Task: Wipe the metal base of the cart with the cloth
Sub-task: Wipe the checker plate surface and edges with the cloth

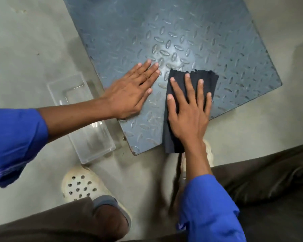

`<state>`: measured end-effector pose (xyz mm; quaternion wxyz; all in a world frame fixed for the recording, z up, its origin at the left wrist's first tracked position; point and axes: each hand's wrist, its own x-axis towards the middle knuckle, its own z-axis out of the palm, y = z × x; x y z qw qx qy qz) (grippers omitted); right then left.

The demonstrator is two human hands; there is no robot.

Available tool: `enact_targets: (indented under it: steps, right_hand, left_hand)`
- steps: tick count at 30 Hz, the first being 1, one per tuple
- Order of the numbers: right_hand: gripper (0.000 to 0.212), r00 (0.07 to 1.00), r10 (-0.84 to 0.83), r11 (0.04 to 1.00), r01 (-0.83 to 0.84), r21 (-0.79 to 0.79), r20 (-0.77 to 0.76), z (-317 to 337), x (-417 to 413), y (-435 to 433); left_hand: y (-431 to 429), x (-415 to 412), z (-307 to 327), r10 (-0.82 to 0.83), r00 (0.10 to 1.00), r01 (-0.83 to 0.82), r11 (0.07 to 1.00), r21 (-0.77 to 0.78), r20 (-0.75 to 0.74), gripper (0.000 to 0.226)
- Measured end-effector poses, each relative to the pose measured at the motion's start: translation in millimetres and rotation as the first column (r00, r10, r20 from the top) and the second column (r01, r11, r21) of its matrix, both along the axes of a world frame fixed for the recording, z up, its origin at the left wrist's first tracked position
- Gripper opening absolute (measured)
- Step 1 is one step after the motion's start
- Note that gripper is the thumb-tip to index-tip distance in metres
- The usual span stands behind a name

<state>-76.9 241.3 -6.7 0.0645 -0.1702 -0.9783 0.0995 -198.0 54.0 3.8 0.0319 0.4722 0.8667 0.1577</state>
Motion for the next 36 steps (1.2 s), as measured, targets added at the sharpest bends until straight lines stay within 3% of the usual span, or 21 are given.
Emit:
enact_targets:
  steps: [6, 15, 18, 21, 25, 30, 36]
  right_hand:
    - [0.053, 0.999, -0.039, 0.997, 0.041, -0.059, 0.020, 6.4, -77.5, 93.5]
    - [0.052, 0.999, -0.028, 0.999, 0.028, -0.021, -0.021, 0.4, 7.7, 2.8]
    - [0.052, 0.994, -0.110, 0.994, 0.110, -0.022, -0.007, 1.2, -19.4, 35.2]
    - [0.053, 0.980, -0.199, 0.978, 0.199, -0.060, 0.013, 1.8, -65.1, 53.4]
    - [0.054, 0.999, -0.042, 0.999, 0.041, -0.032, -0.031, 0.7, -86.6, -0.4]
    - [0.053, 0.991, 0.131, 0.990, -0.132, -0.044, -0.024, 2.6, -26.2, -64.0]
    - [0.053, 0.987, -0.158, 0.986, 0.159, -0.043, 0.041, 2.9, -26.6, 30.7]
  left_hand:
    - [13.6, 5.9, -0.6, 0.036, 0.999, -0.036, 0.999, -0.035, -0.009, 0.062]
    - [11.3, -3.8, -0.4, -0.033, 0.999, 0.033, 0.999, -0.014, -0.011, 0.060]
    - [-5.2, -24.8, 2.6, -0.099, 0.995, 0.098, 0.995, -0.032, -0.007, 0.059]
    - [-14.2, -53.4, 7.5, -0.050, 0.999, 0.050, 0.998, -0.028, 0.010, 0.058]
    - [-22.3, -63.0, 6.0, -0.007, 1.000, 0.007, 0.999, -0.032, -0.005, 0.059]
    - [-34.2, -57.6, 5.8, -0.016, 1.000, 0.015, 1.000, -0.016, -0.022, 0.057]
    - [-32.1, -56.8, 7.5, -0.015, 1.000, 0.014, 0.998, -0.068, -0.012, 0.061]
